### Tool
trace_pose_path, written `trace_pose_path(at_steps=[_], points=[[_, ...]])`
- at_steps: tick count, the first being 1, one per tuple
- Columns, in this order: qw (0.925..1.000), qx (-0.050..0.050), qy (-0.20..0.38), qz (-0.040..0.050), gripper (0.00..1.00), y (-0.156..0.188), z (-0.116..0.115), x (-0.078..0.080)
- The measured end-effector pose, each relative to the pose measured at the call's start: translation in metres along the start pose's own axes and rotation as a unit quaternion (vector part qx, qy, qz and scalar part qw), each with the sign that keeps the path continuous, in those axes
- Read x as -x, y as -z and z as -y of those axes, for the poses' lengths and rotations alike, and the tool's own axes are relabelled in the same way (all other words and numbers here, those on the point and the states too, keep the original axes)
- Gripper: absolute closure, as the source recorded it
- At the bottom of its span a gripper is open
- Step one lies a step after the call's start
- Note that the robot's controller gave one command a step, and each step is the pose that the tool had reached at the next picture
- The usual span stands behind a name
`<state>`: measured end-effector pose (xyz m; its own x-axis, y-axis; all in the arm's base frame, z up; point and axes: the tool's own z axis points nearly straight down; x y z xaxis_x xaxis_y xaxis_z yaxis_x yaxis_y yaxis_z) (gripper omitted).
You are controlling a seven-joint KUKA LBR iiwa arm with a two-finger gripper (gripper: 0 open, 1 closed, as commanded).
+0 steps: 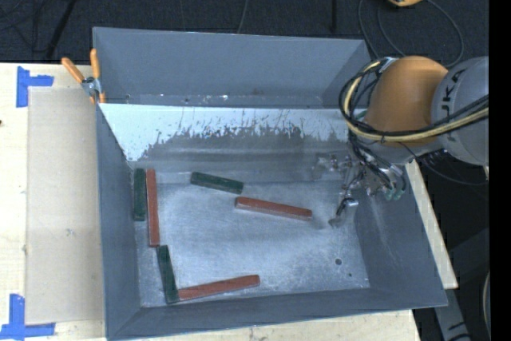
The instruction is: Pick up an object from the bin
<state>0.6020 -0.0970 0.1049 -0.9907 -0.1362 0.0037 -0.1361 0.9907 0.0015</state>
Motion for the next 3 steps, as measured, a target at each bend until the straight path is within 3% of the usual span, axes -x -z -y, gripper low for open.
trace_pose_path(at_steps=[1, 2, 3], points=[[0.9921, -0.001, 0.125, 0.0029, 1.0, -0.0029, -0.0449, 0.0266], [0.992, -0.001, 0.126, 0.0028, 0.0, -0.0028, -0.045, 0.0266], [0.992, -0.001, 0.126, 0.0028, 0.0, -0.0028, -0.045, 0.0266]])
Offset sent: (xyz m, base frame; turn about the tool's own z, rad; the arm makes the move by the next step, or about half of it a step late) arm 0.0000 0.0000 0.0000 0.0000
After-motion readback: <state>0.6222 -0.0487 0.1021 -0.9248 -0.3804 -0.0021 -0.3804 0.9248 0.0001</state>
